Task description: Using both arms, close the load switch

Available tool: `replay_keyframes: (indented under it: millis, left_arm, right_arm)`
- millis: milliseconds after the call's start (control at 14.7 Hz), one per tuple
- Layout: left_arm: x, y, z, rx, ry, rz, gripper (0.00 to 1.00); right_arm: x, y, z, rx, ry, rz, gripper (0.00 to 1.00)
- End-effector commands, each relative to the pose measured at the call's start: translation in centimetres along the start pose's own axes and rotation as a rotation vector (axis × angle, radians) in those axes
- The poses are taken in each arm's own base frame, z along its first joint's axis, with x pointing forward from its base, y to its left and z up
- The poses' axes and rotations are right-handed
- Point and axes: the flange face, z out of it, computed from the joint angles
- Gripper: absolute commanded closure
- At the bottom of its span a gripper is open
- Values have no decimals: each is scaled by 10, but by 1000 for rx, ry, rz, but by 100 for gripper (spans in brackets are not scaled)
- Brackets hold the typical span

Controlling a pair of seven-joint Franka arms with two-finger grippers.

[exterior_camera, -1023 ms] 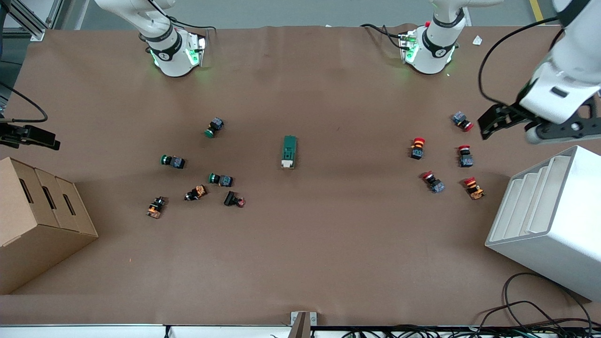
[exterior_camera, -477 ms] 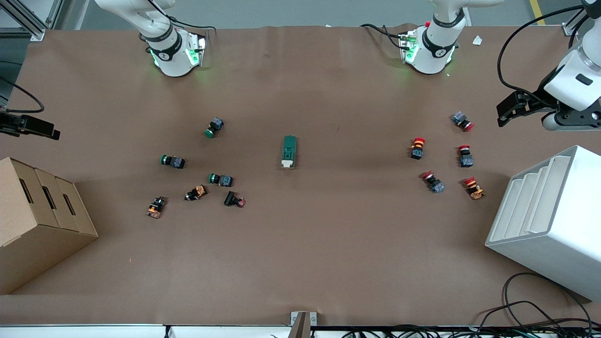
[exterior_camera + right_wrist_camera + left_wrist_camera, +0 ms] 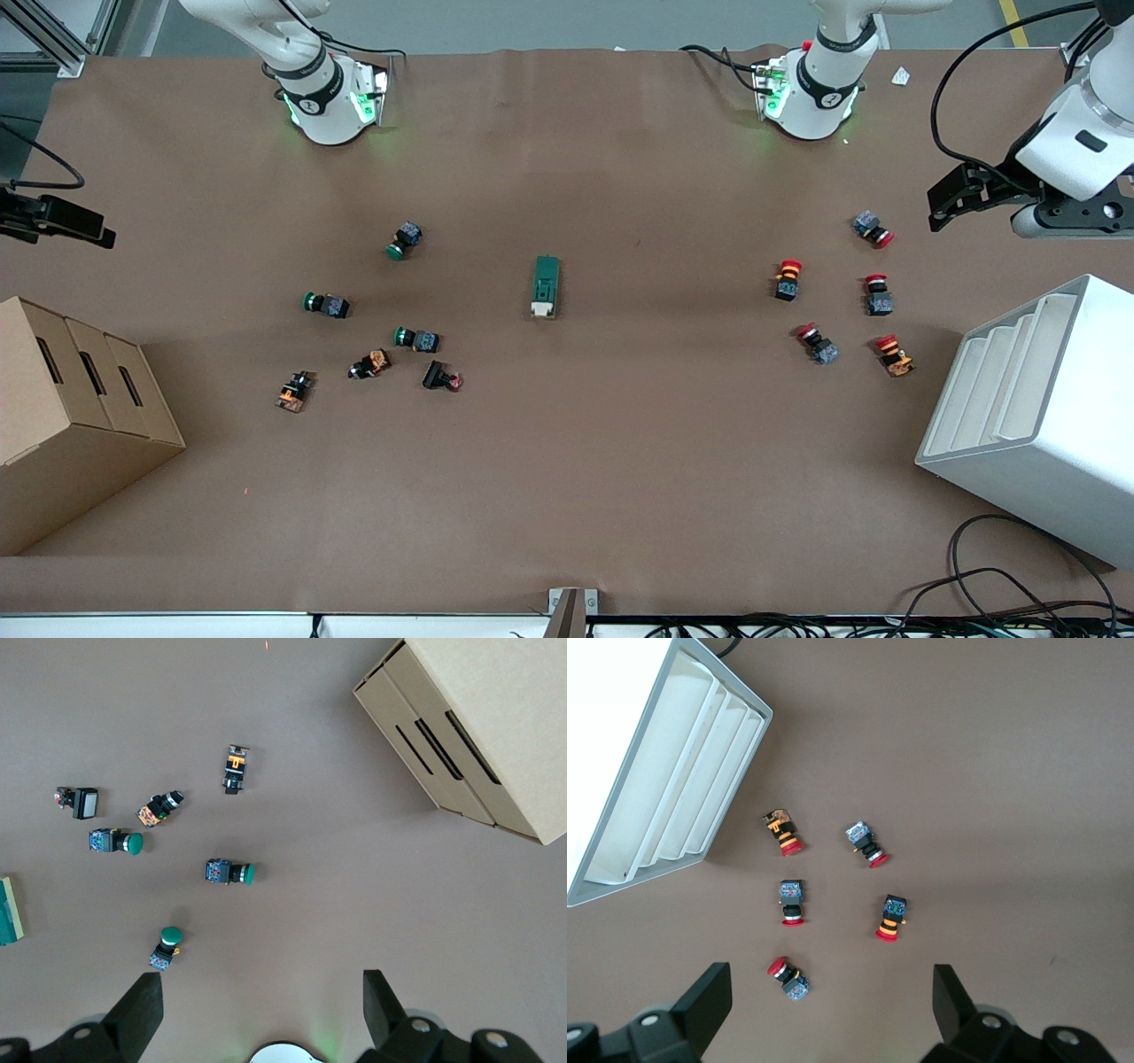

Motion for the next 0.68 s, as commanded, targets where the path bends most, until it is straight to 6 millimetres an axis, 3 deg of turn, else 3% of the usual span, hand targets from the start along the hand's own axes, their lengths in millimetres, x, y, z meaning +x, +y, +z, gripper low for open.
replay_keyframes:
  millis: [0, 273, 614]
  left_arm:
    - [-11, 3, -5, -40, 1, 12, 0]
    - [-6, 0, -10, -66, 13, 1, 0]
    - [4, -5, -17, -52, 23, -12, 0]
  right_arm:
    - [-8, -3, -2, 10, 16, 2, 0]
    - [-27, 8, 10, 19, 91, 9, 0]
    - [-27, 1, 11, 15, 88, -3, 0]
